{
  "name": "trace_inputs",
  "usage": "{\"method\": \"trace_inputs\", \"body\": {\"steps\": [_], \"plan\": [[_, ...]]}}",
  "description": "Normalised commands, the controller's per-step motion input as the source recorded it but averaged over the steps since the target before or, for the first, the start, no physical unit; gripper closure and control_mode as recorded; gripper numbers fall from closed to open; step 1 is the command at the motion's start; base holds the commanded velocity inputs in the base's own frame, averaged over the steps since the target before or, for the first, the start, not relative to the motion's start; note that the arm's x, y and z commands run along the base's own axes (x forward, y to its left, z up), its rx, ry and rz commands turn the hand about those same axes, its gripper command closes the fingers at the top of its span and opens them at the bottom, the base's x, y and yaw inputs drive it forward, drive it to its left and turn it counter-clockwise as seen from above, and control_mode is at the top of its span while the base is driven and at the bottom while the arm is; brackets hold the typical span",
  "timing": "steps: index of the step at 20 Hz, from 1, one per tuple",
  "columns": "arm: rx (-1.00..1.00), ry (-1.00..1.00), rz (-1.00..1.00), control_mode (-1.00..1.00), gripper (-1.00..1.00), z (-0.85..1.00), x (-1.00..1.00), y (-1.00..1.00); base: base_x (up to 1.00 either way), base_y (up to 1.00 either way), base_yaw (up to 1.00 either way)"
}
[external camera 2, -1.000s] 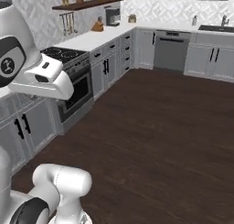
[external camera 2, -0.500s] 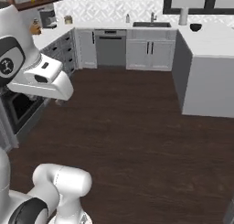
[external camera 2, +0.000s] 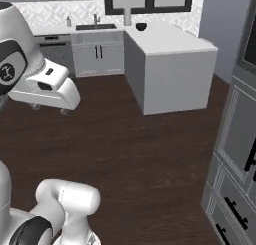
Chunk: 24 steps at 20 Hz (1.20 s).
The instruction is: Gather all objects into one cabinet and sort the glasses and bowls to opposite sides.
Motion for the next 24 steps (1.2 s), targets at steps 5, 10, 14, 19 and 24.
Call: {"method": "trace_inputs", "body": {"steps": [5, 10, 14, 19, 24], "plan": [[0.0, 0.0, 0.0, 1.0, -1.0, 0.0, 0.0, 0.0, 0.01, 0.07, -0.56], [0.0, 0.0, 0.0, 1.0, -1.0, 0.0, 0.0, 0.0, 0.01, 0.19, -0.59], [0.0, 0.0, 0.0, 1.0, -1.0, 0.0, 0.0, 0.0, 0.0, 0.38, -0.65], [0.0, 0.0, 0.0, 1.0, -1.0, 0.0, 0.0, 0.0, 0.0, 0.5, -0.68], [0.0, 0.0, 0.0, 1.0, -1.0, 0.0, 0.0, 0.0, 0.0, 0.26, -0.63]]}}
